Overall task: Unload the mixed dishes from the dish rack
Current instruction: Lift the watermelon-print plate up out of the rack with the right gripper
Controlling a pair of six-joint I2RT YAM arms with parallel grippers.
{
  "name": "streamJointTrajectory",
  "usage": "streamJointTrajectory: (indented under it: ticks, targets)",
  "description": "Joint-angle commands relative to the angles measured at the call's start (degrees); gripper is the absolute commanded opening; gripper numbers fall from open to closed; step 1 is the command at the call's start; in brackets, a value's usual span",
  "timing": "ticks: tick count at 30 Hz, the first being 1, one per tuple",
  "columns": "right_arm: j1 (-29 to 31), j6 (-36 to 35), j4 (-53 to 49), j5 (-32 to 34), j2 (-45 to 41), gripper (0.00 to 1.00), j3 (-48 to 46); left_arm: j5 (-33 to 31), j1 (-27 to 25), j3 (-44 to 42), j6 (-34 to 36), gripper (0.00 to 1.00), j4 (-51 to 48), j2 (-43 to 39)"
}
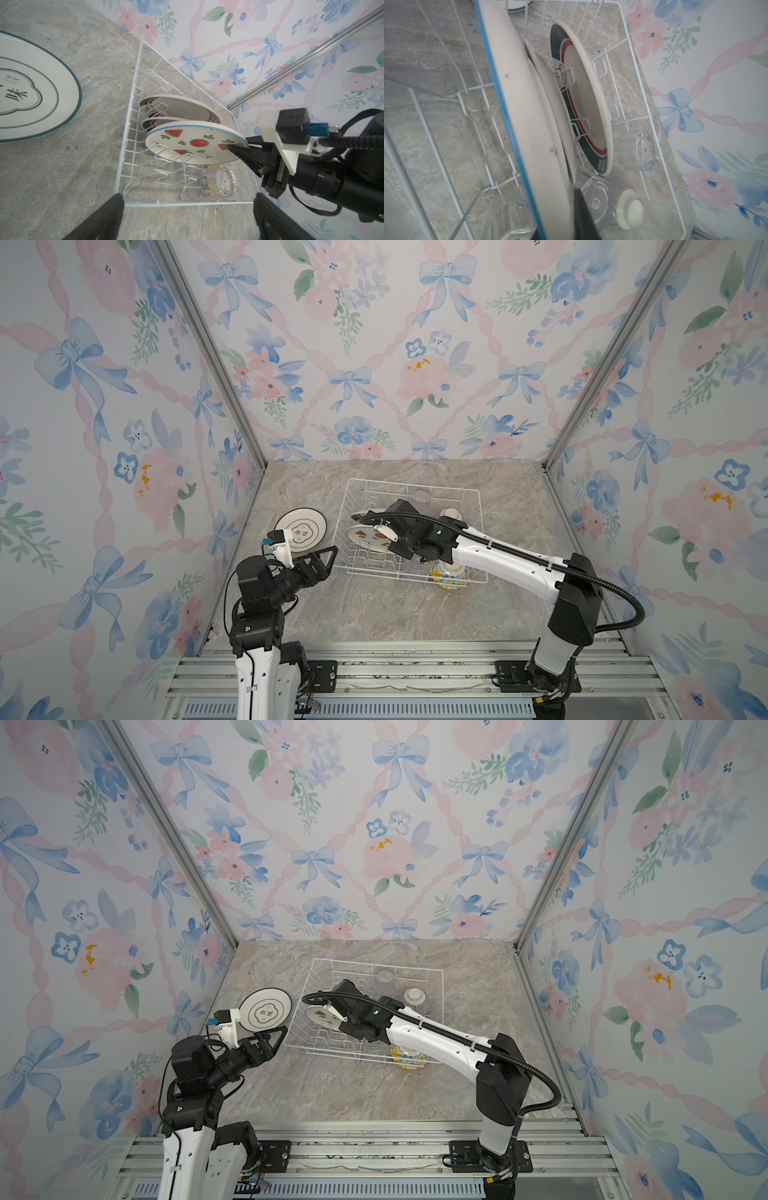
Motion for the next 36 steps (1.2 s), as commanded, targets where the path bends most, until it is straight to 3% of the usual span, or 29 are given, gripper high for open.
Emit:
streamJointTrajectory:
  ticks: [1,19,36]
  targets:
    - [1.23,3.37,3.08,-0.24,-4.50,0.00,0.63,0.61,-0.33,-0.62,1.01,0.98,0.06,0.26]
    - [-1.41,10.44,6.64,-3.89,-13.01,0.00,0.68,0.36,-0.34,-0.63,0.93,0.98,0.06,0.17]
    - [-9.48,30.60,7.27,-13.17,-18.92,0.00,0.18,0.07,-0.32,-0.72,0.75,0.98,0.02,-0.14]
